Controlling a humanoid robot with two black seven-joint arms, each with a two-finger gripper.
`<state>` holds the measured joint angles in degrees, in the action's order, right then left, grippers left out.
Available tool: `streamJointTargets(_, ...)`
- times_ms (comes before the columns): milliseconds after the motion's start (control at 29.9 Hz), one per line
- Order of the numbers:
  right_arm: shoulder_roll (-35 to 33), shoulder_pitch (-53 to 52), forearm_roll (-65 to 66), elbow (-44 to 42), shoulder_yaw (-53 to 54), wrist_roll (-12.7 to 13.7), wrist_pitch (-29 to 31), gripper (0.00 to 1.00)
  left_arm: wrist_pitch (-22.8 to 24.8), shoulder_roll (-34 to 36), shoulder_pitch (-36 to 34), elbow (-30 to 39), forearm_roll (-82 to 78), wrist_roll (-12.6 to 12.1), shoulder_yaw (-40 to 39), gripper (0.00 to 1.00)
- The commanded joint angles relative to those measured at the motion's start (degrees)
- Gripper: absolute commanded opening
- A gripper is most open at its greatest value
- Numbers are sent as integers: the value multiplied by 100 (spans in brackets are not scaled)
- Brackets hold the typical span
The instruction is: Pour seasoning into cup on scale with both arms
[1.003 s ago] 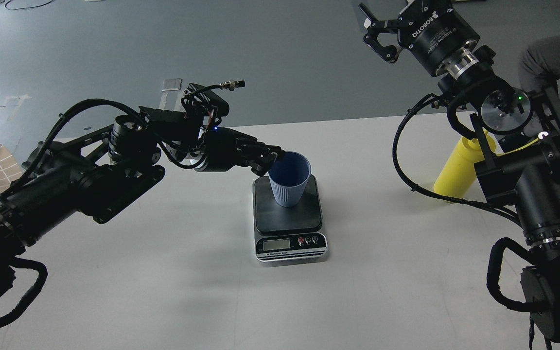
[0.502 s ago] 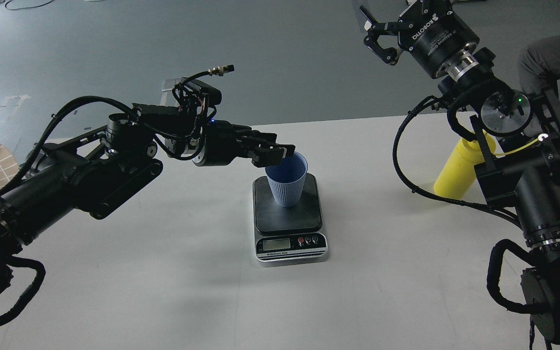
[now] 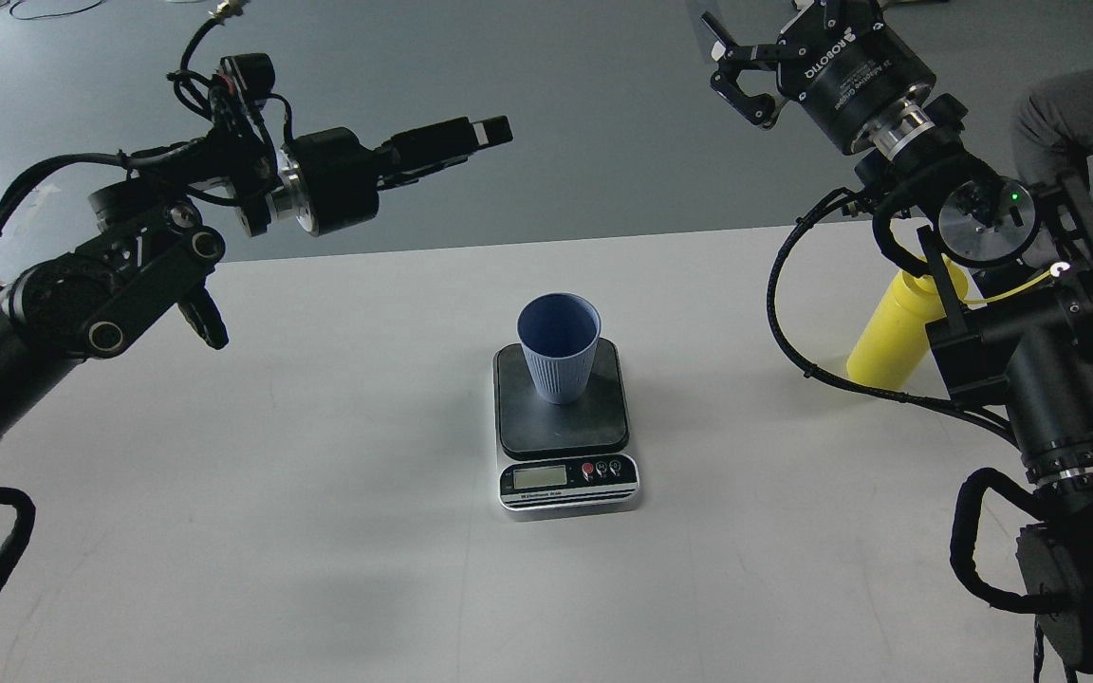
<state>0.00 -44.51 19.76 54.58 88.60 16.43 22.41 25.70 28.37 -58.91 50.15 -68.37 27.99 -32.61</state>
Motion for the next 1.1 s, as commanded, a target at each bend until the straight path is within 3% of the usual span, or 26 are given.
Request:
streamJointTargets(0,0,22,-7,0,0,0,0,100,49,247,11,-312,2128,1,-158,98)
streamJointTargets(201,0,30,-7,-9,0,0,0,100,76,380,238,-541,4575,1,-149,98)
streamJointTargets(401,0,57,-7,-9,0,0,9,100,67,362,835,-673,5605,1,-456,98)
streamJointTargets(669,0,66,-200,0,166,18,-9,100,76,318,1233,-787,5730,1,-606,98)
streamJointTargets(803,-34,30,-1471,44,132,61,-9,100,67,327,1233,-787,5730,1,-606,98)
streamJointTargets(1070,-1325,512,-2661,614,-123,123,-272,100,67,362,1233,-787,5730,1,-606,98)
